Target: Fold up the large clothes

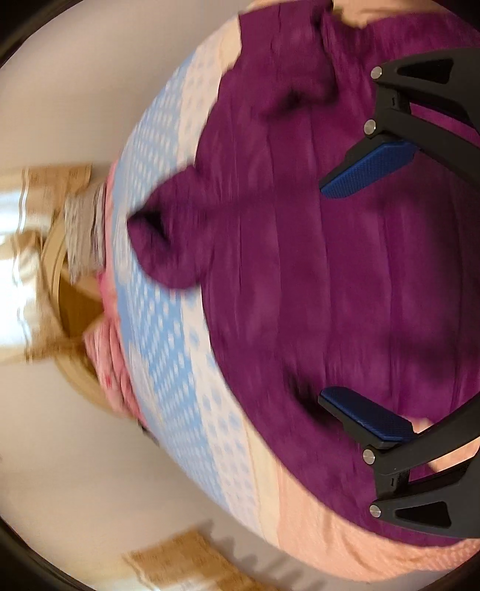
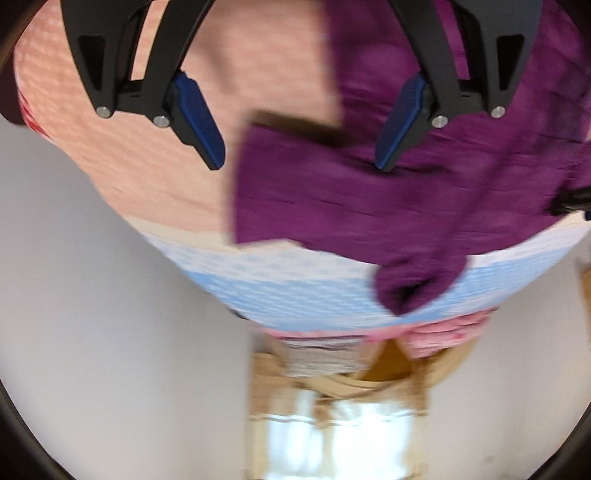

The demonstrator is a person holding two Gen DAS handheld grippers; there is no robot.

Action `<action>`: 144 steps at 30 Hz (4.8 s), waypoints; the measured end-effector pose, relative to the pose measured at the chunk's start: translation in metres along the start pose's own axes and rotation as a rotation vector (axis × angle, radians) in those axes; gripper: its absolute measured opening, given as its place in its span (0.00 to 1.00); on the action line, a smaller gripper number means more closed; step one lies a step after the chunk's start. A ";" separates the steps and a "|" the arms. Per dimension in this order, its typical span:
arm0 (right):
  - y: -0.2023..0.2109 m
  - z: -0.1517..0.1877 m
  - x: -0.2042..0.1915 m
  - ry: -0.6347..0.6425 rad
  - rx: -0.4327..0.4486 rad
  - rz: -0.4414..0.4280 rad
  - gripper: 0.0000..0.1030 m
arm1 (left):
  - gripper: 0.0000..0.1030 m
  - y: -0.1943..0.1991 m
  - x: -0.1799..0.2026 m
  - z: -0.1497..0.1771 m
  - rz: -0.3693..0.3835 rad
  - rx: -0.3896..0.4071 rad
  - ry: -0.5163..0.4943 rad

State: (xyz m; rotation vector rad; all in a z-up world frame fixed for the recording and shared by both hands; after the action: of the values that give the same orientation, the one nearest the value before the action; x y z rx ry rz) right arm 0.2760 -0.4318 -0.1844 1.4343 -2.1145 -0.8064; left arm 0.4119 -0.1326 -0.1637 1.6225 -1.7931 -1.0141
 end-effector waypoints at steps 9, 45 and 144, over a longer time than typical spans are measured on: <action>-0.026 0.038 0.078 -0.116 -0.053 0.065 0.83 | 0.74 -0.020 0.141 -0.020 0.169 -0.067 -0.156; 0.043 0.130 -0.033 0.091 -0.285 -0.320 0.62 | 0.04 -0.033 0.044 -0.032 0.039 0.074 -0.096; -0.119 -0.011 -0.189 0.316 -0.207 -0.120 0.58 | 0.98 -0.123 -0.051 0.010 -0.172 -0.105 0.202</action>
State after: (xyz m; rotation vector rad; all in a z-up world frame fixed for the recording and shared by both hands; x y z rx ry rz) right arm 0.4290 -0.2916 -0.2678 1.4784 -1.6741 -0.7605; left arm 0.4849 -0.0809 -0.2627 1.7681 -1.4648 -0.9629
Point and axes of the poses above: each gripper's, at about its wrist camera, not at the fingertips, and y roughly against the way its jaws point, x to its right, z to its underside, the point moved 6 cm from there along -y, roughly the way its jaws point, and after that the axes turned 9 degrees about -x, right-handed, at the moved point
